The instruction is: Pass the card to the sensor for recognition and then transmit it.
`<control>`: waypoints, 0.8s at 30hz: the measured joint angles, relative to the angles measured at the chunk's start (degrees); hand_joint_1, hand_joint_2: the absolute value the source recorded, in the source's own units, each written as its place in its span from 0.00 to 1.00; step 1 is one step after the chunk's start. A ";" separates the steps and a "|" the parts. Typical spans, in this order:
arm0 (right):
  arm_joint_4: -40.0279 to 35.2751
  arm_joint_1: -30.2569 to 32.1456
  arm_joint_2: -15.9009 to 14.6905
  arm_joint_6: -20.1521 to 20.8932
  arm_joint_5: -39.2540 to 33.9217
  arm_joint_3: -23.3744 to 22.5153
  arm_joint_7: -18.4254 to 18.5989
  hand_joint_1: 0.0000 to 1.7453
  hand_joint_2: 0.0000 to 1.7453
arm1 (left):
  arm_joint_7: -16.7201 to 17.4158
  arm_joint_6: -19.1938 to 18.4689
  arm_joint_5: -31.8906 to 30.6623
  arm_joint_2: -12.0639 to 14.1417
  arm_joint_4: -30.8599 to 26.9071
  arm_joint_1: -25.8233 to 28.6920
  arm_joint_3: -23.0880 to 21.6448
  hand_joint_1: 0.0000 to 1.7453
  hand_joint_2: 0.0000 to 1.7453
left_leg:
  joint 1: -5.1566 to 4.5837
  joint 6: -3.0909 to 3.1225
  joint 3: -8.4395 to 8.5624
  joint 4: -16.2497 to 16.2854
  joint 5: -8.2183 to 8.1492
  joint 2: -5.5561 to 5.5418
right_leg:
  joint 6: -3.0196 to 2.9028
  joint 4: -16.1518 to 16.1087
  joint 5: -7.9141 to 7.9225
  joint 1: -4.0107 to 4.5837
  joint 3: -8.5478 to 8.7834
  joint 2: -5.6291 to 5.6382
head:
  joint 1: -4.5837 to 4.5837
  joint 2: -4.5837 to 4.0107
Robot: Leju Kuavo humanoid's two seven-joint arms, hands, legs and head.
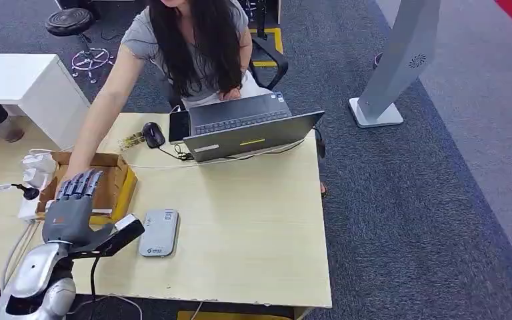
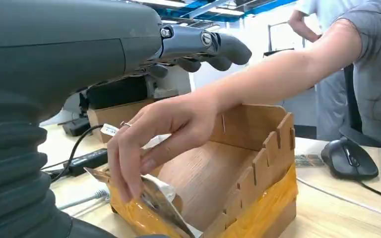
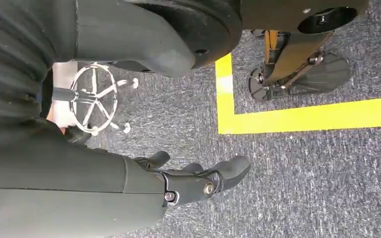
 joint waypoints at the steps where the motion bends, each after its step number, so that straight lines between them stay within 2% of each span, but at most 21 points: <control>1: -0.02 0.00 0.00 0.02 0.00 0.00 0.00 0.00 1.00 | 0.00 -0.02 0.00 0.00 0.13 0.01 0.02 0.00 1.00 | 0.00 0.00 0.00 0.00 0.00 0.00 | 0.00 0.00 0.00 0.00 0.00 0.00 | 0.00 0.00; 24: -0.11 0.01 0.00 0.09 0.15 -0.26 0.00 0.00 1.00 | -0.07 -0.26 0.70 0.17 0.63 1.27 1.42 0.00 1.00 | 0.00 0.00 -0.01 0.00 0.00 -0.01 | 0.00 0.00 0.00 0.00 0.01 -0.01 | 0.00 0.00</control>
